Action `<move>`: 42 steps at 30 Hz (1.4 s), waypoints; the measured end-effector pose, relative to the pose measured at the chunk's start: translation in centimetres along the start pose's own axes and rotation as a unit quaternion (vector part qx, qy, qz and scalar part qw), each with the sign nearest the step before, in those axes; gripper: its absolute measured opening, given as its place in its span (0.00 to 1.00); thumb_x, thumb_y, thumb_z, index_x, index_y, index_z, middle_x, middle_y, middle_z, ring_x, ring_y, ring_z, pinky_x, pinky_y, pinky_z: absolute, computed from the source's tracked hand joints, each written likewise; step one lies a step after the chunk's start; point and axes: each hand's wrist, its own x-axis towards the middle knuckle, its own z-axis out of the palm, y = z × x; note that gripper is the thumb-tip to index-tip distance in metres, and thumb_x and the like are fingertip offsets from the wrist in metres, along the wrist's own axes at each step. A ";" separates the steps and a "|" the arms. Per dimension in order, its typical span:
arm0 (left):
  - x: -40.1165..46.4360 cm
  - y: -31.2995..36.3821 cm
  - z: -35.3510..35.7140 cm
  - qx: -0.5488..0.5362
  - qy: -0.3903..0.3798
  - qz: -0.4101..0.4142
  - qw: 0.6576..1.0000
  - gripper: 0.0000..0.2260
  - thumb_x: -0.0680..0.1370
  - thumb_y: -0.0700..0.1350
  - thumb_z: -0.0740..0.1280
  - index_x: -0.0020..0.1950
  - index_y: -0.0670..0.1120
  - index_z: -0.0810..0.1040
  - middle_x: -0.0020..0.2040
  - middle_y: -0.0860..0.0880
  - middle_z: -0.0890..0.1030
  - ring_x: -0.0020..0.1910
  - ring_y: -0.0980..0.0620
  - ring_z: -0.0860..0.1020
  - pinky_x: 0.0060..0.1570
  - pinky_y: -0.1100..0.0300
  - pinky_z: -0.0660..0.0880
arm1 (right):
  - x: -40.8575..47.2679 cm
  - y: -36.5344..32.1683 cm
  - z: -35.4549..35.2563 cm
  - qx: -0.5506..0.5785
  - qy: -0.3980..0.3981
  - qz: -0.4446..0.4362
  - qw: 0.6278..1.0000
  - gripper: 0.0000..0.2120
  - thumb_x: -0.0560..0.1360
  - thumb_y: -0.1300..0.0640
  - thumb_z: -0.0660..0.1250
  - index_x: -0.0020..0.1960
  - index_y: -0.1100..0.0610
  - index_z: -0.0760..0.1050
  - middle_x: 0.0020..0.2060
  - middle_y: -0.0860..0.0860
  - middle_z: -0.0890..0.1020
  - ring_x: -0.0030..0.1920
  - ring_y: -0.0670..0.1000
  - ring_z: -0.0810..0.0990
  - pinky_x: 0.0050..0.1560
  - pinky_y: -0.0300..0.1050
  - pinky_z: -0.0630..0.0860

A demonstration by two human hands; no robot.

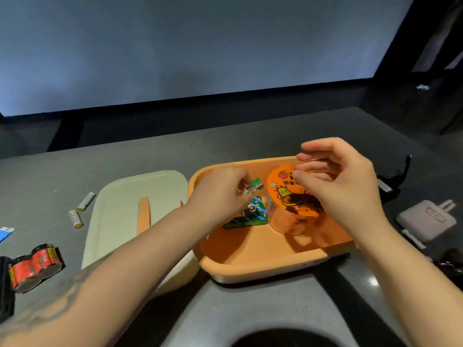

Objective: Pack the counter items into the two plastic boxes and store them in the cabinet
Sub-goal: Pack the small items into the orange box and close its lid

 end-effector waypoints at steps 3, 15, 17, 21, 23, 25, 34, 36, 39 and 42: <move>2.5 0.0 2.4 0.131 -0.141 -0.006 0.981 0.08 0.73 0.45 0.69 0.52 0.47 0.79 0.46 0.48 0.81 0.41 0.49 0.77 0.36 0.55 0.75 | -1.2 -0.2 -1.9 0.027 0.007 -0.014 1.000 0.17 0.68 0.69 0.74 0.54 0.58 0.78 0.46 0.50 0.84 0.44 0.47 0.84 0.44 0.39 0.81; 1.3 -0.7 1.0 0.071 -0.069 -0.027 0.995 0.15 0.75 0.52 0.67 0.61 0.51 0.76 0.56 0.51 0.80 0.52 0.51 0.78 0.46 0.55 0.76 | -0.8 0.2 0.7 0.031 -0.040 -0.022 0.998 0.16 0.69 0.70 0.72 0.51 0.54 0.79 0.44 0.48 0.84 0.43 0.47 0.84 0.41 0.36 0.79; -2.5 -1.7 -2.0 0.005 0.036 -0.064 0.997 0.13 0.75 0.53 0.66 0.58 0.54 0.77 0.54 0.55 0.80 0.52 0.54 0.77 0.50 0.55 0.76 | -1.1 -0.7 2.7 0.025 -0.068 -0.034 0.997 0.16 0.69 0.69 0.72 0.51 0.52 0.78 0.44 0.47 0.83 0.42 0.46 0.84 0.41 0.36 0.79; -12.8 -5.6 -7.1 -0.047 0.155 -0.198 0.967 0.09 0.75 0.52 0.67 0.54 0.55 0.79 0.49 0.60 0.80 0.49 0.62 0.76 0.47 0.63 0.71 | -2.5 -3.8 7.8 0.004 -0.138 -0.076 0.987 0.17 0.68 0.66 0.74 0.51 0.49 0.78 0.42 0.43 0.83 0.44 0.43 0.82 0.41 0.33 0.78; -18.0 -8.0 -8.8 -0.029 0.185 -0.272 0.944 0.08 0.75 0.51 0.67 0.53 0.55 0.79 0.48 0.60 0.80 0.47 0.61 0.76 0.47 0.62 0.71 | -3.7 -5.5 10.6 0.004 -0.172 -0.096 0.980 0.17 0.68 0.65 0.74 0.52 0.48 0.78 0.43 0.42 0.82 0.45 0.43 0.82 0.44 0.34 0.78; -22.6 -10.1 -10.2 -0.018 0.217 -0.334 0.917 0.07 0.75 0.50 0.67 0.52 0.55 0.80 0.49 0.59 0.80 0.48 0.59 0.77 0.50 0.57 0.74 | -5.0 -6.8 13.3 0.019 -0.204 -0.112 0.972 0.17 0.68 0.66 0.74 0.51 0.49 0.78 0.44 0.41 0.82 0.47 0.43 0.81 0.45 0.35 0.78; -35.2 -14.1 -12.2 0.045 0.276 -0.441 0.853 0.10 0.74 0.48 0.69 0.54 0.55 0.79 0.51 0.59 0.79 0.52 0.55 0.76 0.47 0.59 0.70 | -11.2 -7.4 23.9 -0.026 -0.314 -0.119 0.942 0.18 0.66 0.64 0.73 0.50 0.45 0.77 0.44 0.38 0.81 0.48 0.39 0.79 0.47 0.43 0.77; -36.1 -14.7 -12.5 0.042 0.270 -0.437 0.857 0.10 0.74 0.48 0.69 0.54 0.55 0.79 0.51 0.59 0.78 0.53 0.55 0.76 0.47 0.58 0.70 | -11.8 -7.0 25.9 -0.045 -0.330 -0.122 0.935 0.18 0.66 0.63 0.73 0.50 0.45 0.76 0.45 0.38 0.80 0.48 0.40 0.79 0.47 0.45 0.77; -36.8 -15.8 -12.7 0.040 0.255 -0.440 0.860 0.11 0.74 0.48 0.69 0.56 0.54 0.79 0.54 0.57 0.79 0.55 0.55 0.75 0.51 0.58 0.71 | -12.1 -6.2 29.2 -0.099 -0.368 -0.128 0.915 0.18 0.67 0.59 0.73 0.54 0.45 0.76 0.50 0.42 0.81 0.52 0.44 0.78 0.53 0.48 0.76; -37.1 -17.0 -12.6 0.033 0.245 -0.446 0.860 0.11 0.74 0.48 0.69 0.56 0.54 0.79 0.55 0.57 0.79 0.55 0.55 0.75 0.50 0.59 0.70 | -11.2 -6.1 33.1 -0.187 -0.424 -0.175 0.869 0.25 0.68 0.53 0.74 0.64 0.47 0.73 0.61 0.46 0.77 0.62 0.50 0.73 0.58 0.44 0.69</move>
